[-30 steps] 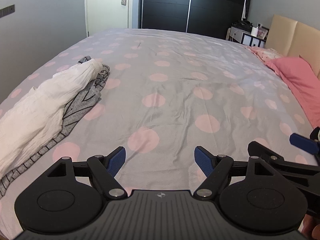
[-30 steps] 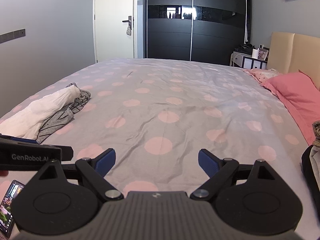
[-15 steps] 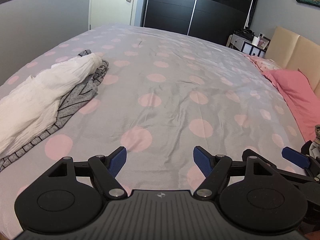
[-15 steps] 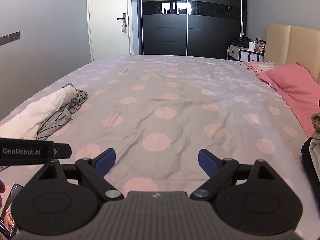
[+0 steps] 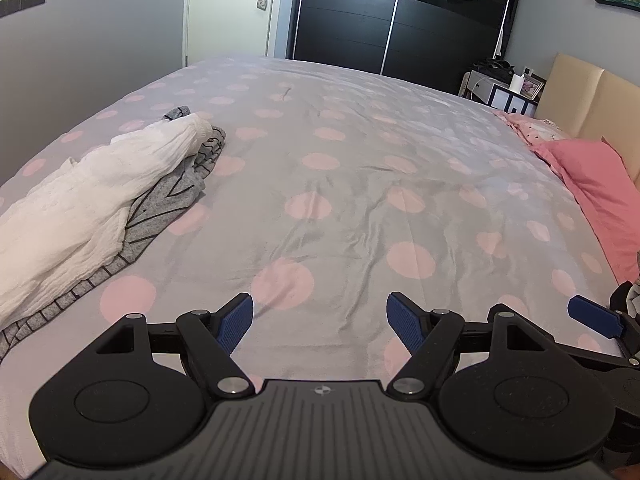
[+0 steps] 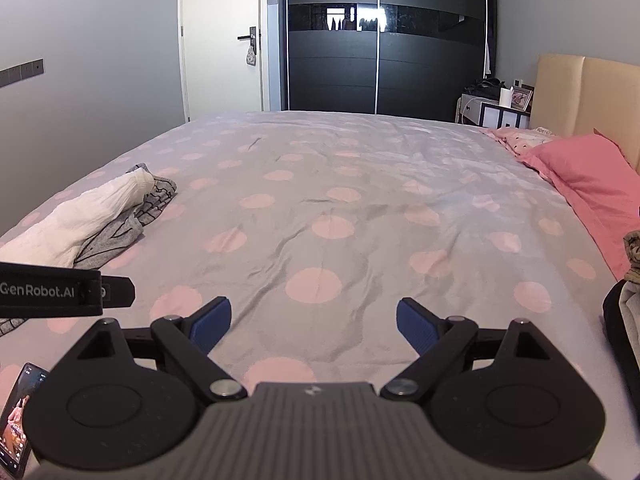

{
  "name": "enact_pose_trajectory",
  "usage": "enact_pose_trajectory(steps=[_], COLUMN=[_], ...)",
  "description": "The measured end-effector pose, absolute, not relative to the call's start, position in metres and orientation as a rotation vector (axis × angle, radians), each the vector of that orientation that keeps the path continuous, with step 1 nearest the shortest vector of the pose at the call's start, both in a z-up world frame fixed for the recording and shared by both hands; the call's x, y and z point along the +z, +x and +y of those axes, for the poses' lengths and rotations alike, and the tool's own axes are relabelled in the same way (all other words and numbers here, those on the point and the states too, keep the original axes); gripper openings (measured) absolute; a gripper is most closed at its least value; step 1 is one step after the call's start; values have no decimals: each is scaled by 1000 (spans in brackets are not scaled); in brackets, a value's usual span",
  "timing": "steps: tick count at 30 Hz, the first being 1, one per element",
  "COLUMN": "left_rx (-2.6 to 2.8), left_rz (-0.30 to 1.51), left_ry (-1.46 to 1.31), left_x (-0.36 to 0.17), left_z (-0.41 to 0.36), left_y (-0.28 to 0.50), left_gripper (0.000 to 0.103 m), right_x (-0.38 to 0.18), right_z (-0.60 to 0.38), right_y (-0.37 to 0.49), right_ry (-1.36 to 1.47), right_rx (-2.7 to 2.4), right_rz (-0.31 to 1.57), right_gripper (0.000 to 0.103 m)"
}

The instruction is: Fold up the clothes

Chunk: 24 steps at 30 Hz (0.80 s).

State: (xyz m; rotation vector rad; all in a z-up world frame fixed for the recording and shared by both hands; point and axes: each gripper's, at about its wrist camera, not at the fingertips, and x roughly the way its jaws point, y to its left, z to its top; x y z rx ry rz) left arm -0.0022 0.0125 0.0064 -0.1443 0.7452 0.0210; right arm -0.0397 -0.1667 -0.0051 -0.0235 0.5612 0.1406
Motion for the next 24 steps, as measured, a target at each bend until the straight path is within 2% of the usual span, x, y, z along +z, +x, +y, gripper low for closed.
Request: enact_pose_trajectory(steps=[24], left_rx=[21], left_rz=[760], left_ry=[-129], left_x=[3], left_z=[17], left_y=[-4], left_gripper=[73], right_x=[-6], right_z=[-167], right_y=[-42], right_ry=[-18], right_rx=[203], right_rz=[586], right_gripper=[91])
